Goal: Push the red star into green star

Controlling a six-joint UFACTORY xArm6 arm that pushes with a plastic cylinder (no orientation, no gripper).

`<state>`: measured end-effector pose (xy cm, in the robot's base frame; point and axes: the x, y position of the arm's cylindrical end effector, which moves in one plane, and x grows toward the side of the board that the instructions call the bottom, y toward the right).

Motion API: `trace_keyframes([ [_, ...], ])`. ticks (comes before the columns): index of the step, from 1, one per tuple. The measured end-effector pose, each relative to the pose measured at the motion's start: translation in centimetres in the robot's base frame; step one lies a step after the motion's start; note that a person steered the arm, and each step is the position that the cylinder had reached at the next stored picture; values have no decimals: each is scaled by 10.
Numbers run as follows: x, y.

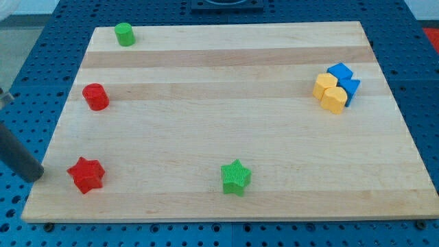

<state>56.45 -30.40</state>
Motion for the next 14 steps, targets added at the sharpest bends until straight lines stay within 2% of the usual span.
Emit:
trace_keyframes([
  [1, 13, 9],
  [3, 12, 102],
  [4, 12, 86],
  [5, 8, 44],
  [6, -13, 40],
  [8, 4, 150],
  [9, 4, 176],
  [11, -10, 119],
  [12, -30, 123],
  [14, -23, 195],
])
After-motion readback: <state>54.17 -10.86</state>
